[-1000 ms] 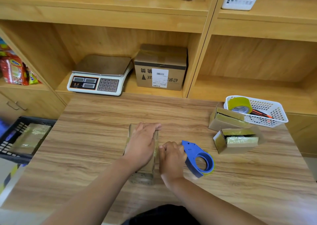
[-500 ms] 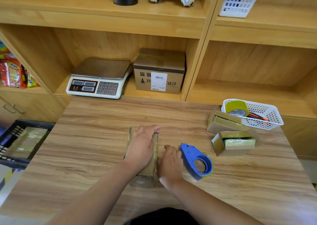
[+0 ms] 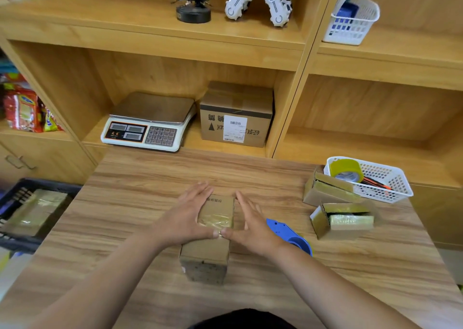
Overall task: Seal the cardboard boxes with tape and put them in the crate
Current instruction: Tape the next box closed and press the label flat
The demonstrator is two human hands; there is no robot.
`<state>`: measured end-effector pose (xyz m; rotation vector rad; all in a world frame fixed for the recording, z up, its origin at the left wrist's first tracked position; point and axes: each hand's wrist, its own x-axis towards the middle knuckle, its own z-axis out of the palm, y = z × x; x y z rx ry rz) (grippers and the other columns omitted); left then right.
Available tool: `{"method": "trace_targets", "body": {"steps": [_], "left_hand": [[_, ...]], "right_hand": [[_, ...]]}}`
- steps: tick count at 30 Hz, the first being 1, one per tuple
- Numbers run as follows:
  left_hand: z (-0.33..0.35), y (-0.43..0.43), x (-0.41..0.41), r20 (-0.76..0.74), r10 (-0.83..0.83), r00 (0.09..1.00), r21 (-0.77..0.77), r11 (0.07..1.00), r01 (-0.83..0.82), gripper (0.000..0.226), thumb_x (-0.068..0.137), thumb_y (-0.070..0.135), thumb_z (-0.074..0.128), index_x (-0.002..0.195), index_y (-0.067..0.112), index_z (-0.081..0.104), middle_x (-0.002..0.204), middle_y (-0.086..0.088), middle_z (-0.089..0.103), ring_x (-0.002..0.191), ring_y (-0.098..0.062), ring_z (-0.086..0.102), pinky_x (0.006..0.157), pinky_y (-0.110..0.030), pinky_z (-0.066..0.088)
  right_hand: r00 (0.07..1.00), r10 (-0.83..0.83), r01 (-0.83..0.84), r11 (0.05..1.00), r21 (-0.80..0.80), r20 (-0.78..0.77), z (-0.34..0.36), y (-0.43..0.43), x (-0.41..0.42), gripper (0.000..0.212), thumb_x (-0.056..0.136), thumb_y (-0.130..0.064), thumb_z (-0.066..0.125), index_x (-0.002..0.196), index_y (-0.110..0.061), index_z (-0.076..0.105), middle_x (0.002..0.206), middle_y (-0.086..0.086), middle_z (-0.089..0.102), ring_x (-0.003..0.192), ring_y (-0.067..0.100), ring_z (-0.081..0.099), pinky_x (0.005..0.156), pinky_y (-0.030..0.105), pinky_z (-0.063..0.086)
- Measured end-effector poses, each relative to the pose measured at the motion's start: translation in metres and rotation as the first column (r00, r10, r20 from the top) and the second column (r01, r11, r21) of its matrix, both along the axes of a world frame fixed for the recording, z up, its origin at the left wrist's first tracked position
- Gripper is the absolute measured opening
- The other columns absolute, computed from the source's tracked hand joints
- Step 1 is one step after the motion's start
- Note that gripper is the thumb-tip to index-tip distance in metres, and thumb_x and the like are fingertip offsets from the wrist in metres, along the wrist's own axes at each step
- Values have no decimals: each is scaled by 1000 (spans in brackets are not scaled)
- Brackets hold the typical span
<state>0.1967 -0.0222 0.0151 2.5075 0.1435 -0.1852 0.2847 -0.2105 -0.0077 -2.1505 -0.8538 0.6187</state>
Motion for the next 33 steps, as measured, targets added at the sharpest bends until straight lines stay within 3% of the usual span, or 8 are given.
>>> {"method": "trace_targets", "body": {"steps": [4,7,12,16,20,24,27,33], "left_hand": [[-12,0,3,-18,45,999,-146,988,-47,128,47,73,68,151,28,10,140,24,12,132,1,13,107,-17,14],[-15,1,4,12,57,998,-148,987,-55,121,46,74,68,148,33,18,130,25,18,124,0,19,105,-21,21],[-16,0,10,56,92,994,-177,981,-80,94,63,53,78,142,31,31,123,16,28,119,-6,25,100,-23,24],[-15,-3,12,82,108,991,-156,983,-94,80,73,46,76,139,30,35,120,13,33,115,-7,28,97,-24,27],[-15,-2,12,104,122,987,-79,990,-114,67,79,50,68,136,35,37,119,14,37,112,-7,31,94,-27,26],[-17,-1,11,121,126,985,-96,989,-115,53,87,45,60,135,35,39,114,13,37,108,-8,31,87,-28,23],[-18,-1,11,143,145,979,-105,986,-131,43,94,39,51,135,34,40,113,14,38,105,-7,30,86,-27,22],[-18,-2,8,211,172,962,-106,983,-153,35,100,24,38,134,30,45,117,10,43,104,-8,33,82,-23,20]], "right_hand": [[997,-82,81,994,70,14,1,7,0,83,74,-42,73,144,-31,30,142,-10,35,133,9,22,113,35,21],[985,-168,165,982,90,26,2,13,-1,67,74,-38,73,133,-35,42,116,-23,40,121,8,30,107,34,27],[971,-221,213,973,88,94,2,18,-2,46,80,-42,67,123,-36,50,101,-31,40,103,2,27,88,26,22],[937,-250,223,966,133,244,3,24,1,23,91,-36,58,110,-24,56,104,-19,55,101,9,39,92,29,23],[948,-94,84,995,45,305,7,23,0,39,93,-37,55,128,-22,49,124,-9,52,111,12,36,88,23,19],[972,62,-50,997,-59,225,9,14,-2,72,87,-47,58,147,-26,22,139,-15,30,115,-4,14,103,24,12],[983,59,-43,994,-98,171,11,18,-6,92,76,-50,66,149,-27,14,144,-14,22,128,1,12,107,24,11],[964,-168,159,985,60,204,9,30,-14,64,75,-43,72,129,-27,43,113,-20,40,112,4,31,99,28,27]]}}
